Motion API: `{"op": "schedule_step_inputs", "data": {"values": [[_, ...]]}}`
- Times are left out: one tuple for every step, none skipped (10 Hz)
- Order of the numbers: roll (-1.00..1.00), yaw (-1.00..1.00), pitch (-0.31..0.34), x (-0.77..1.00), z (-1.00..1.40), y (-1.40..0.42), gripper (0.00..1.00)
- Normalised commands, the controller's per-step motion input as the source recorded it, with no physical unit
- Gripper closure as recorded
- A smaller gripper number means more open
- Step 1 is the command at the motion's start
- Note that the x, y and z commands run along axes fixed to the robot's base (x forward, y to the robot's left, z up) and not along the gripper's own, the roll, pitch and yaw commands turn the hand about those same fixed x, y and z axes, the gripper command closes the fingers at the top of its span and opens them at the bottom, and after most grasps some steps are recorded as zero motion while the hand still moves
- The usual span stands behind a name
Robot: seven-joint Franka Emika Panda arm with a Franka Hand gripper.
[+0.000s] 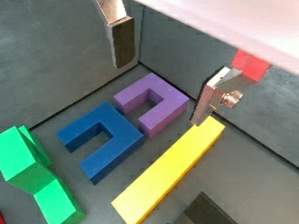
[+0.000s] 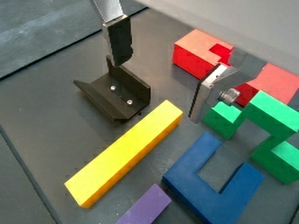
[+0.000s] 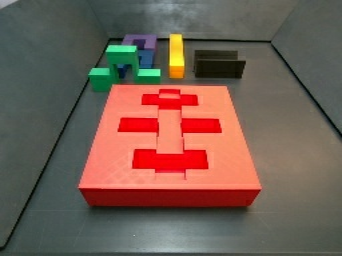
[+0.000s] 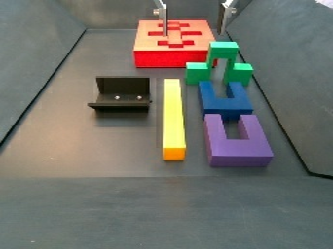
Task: Pick up the purple object. Move up. Place the purple object on the fixture. Regrasp the purple object. Move to above the board. Insert the purple object.
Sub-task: Pick up the purple object.
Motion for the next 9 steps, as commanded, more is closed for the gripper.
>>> {"op": "schedule_step_inputs", "data": {"values": [[-0.01,0.00,-0.001,0.00,0.00,0.00,0.00],[0.00,0.00,-0.006,0.00,0.00,0.00,0.00],[0.00,0.00,0.000,0.00,0.00,0.00,0.00],[-0.02,0.00,-0.013,0.00,0.00,0.00,0.00],[0.00,-0.02,-0.007,-0.02,0.00,0.00,0.00],[-0.06,-0.03,-0.077,-0.05,-0.10,0.54,0.00],[-0.17,-0.10,-0.039,0.00,0.00,0.79,0.00],[-0.16,-0.15,-0.043,0.05,-0.04,0.76,0.00],[-0.10,-0.18,-0.057,0.03,-0.16,0.54,0.00]]}}
